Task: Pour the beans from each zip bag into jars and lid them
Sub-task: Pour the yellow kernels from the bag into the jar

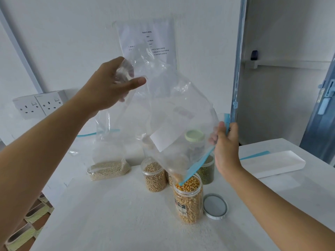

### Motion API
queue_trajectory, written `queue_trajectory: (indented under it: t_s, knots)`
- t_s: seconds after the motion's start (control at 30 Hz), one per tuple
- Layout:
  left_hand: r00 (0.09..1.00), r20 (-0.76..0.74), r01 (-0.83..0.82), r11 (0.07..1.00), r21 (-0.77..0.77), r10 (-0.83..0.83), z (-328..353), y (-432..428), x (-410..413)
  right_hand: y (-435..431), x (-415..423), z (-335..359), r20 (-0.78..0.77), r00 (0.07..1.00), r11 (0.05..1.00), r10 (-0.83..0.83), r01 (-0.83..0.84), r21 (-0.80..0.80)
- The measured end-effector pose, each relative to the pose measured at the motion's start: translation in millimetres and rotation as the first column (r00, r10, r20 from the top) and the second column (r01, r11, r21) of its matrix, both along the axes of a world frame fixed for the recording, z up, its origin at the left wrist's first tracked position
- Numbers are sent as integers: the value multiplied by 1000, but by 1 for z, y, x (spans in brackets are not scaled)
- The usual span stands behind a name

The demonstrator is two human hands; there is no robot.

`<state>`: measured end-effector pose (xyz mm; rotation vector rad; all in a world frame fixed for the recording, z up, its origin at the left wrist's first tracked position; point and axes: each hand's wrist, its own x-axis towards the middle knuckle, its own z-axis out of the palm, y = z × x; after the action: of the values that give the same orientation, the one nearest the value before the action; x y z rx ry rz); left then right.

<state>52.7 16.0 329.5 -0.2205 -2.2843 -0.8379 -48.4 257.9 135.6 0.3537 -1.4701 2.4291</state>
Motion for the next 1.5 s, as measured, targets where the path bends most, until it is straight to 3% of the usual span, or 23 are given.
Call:
queue_trajectory:
  t_s: [0.53, 0.93, 1.5]
  knots:
    - [1000, 5, 7, 1000, -18, -7, 6, 6, 8, -1, -5, 5, -20, 999, 999, 37, -37, 2]
    - [999, 25, 49, 999, -3, -48, 9, 13, 1, 8, -15, -1, 10, 1000, 1000, -23, 23, -6]
    - [996, 45, 74, 997, 29, -75, 8, -4, 5, 7, -13, 5, -7, 993, 992, 115, -115, -56]
